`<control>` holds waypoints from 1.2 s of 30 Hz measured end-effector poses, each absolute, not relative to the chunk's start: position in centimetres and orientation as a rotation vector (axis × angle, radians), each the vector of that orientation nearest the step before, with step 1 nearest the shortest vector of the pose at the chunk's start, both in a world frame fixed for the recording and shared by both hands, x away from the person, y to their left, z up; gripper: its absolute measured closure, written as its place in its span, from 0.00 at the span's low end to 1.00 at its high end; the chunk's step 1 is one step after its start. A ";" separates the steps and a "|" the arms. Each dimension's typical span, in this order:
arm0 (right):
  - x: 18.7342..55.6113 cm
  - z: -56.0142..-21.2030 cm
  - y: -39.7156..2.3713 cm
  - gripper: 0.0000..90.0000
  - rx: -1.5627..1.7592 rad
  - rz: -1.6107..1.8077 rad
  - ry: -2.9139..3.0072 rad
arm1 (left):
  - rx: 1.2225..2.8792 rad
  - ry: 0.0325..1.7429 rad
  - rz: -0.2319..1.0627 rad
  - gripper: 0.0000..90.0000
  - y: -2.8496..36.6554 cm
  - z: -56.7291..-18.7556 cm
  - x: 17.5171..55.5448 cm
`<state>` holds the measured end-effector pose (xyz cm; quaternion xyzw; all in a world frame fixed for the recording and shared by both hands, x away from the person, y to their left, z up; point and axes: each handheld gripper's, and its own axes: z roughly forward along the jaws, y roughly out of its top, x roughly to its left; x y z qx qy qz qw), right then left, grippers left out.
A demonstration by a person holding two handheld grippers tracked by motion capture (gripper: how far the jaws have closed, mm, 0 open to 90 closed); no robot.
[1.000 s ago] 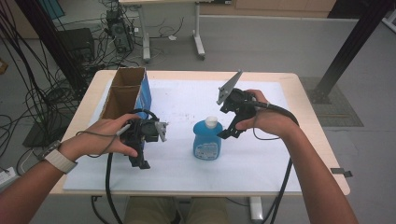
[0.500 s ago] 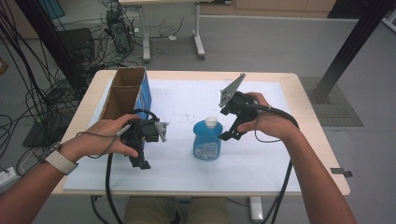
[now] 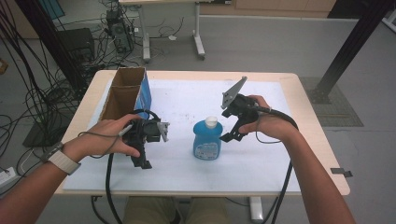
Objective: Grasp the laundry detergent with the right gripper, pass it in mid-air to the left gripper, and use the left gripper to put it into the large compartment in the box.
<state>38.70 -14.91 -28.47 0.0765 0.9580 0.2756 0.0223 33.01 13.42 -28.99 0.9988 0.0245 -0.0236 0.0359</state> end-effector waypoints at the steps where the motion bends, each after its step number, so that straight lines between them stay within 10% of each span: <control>1: 38.7 -28.5 -15.0 0.09 0.242 0.849 2.969 | 3.066 0.079 -0.072 0.12 13.4 -29.0 33.0; 36: 38.3 -29.8 -16.6 0.08 0.260 0.970 2.918 | 3.028 0.105 -0.032 0.12 12.6 -28.6 33.0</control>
